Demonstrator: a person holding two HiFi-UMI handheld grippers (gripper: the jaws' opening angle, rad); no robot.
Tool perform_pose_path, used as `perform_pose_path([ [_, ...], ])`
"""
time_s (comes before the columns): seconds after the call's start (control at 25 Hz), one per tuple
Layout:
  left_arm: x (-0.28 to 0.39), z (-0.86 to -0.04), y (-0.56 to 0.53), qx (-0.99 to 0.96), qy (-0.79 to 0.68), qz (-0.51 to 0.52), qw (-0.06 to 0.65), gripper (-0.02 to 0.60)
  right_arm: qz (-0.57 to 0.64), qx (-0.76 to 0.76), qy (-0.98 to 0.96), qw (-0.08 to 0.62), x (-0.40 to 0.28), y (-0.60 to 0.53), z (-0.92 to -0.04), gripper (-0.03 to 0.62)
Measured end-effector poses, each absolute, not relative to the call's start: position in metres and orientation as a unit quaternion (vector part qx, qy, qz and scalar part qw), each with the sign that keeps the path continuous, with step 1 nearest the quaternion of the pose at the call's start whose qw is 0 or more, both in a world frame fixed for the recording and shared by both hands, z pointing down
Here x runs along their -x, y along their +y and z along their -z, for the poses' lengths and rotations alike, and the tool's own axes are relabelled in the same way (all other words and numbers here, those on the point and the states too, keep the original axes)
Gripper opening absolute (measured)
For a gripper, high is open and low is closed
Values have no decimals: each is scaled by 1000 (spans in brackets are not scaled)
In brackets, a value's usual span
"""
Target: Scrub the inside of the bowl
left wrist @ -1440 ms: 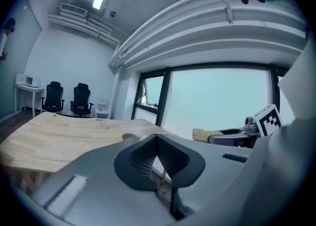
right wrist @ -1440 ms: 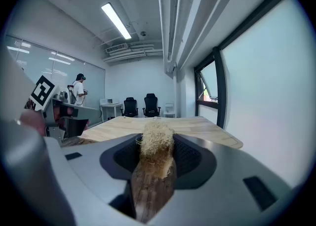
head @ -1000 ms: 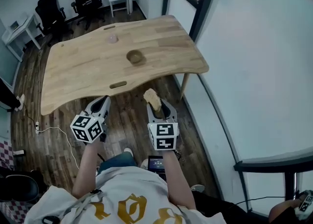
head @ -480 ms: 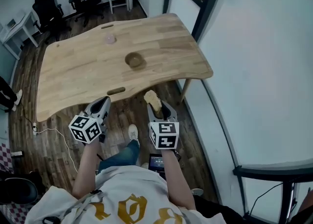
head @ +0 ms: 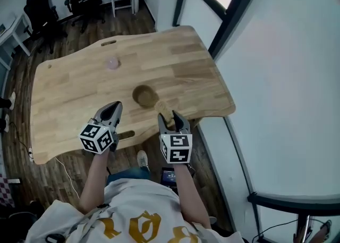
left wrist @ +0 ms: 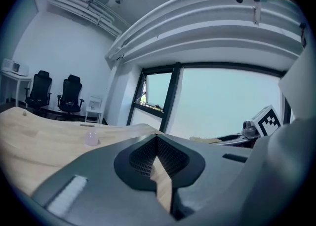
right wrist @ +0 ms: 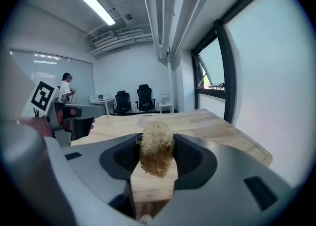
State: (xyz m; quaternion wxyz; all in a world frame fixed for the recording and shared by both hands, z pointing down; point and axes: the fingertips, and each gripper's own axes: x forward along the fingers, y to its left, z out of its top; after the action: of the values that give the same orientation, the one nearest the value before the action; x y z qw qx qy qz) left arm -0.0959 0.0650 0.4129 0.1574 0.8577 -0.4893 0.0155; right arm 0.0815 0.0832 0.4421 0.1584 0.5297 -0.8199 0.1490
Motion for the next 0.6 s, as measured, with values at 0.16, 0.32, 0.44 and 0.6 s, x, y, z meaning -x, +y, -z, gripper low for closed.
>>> perform_pose_path([
  [0.16, 108, -411, -7, -864, -481, -29, 147, 2, -146, -531, -820, 158, -68, 20, -440, 183],
  [0.32, 113, -416, -48, -873, -461, -20, 156, 2, -154, -533, -821, 137, -60, -20, -441, 183],
  [0.44, 113, -427, -61, -877, -449, -17, 172, 2, -170, -514, -836, 88, -50, -30, -433, 183],
  [0.6, 113, -437, -67, -874, -446, -22, 191, 2, -202, -507, -834, 87, -49, -33, -442, 183],
])
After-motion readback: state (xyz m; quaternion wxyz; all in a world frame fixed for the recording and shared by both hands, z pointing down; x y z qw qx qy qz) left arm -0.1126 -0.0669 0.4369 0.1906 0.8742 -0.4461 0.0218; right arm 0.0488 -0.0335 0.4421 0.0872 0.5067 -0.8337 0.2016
